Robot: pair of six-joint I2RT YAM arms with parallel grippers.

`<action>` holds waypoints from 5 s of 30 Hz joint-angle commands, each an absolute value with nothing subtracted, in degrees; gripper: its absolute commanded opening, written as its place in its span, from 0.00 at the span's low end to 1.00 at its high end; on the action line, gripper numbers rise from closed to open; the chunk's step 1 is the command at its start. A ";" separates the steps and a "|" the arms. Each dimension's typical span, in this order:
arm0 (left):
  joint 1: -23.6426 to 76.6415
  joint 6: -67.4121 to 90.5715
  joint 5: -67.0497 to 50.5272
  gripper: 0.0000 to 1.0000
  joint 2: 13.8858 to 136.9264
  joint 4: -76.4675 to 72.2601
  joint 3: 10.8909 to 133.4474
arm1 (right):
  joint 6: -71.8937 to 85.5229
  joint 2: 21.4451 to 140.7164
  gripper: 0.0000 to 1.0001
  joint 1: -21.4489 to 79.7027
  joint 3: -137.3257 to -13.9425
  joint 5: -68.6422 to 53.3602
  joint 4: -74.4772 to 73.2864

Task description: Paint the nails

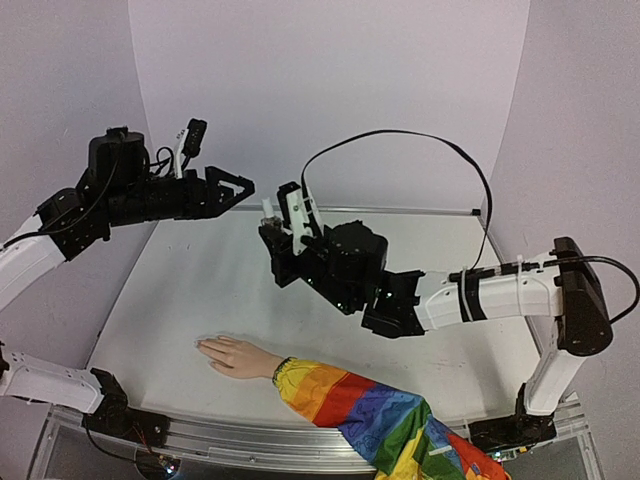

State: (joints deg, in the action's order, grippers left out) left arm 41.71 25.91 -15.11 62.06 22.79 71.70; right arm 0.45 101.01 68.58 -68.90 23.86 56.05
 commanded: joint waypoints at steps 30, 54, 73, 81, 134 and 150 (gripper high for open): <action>44.87 24.24 -14.14 0.22 67.05 14.37 69.77 | -3.97 105.57 0.00 71.39 -80.30 27.30 56.08; 45.45 12.29 -61.37 0.06 70.25 10.88 68.92 | 28.43 91.93 0.00 56.44 -69.95 -55.65 82.54; 38.85 29.39 -18.54 0.85 65.93 30.47 76.61 | 1.50 91.74 0.00 62.18 -64.23 24.19 48.34; 39.01 32.24 -22.96 0.78 69.62 21.24 75.27 | -1.76 98.26 0.00 67.40 -70.84 27.08 47.65; 44.30 9.68 -50.97 0.28 68.69 14.18 74.00 | 18.61 88.29 0.00 56.45 -66.97 -43.55 62.52; 43.86 23.27 -8.74 0.73 61.82 23.88 71.99 | 7.58 94.43 0.00 60.23 -68.72 -0.81 46.72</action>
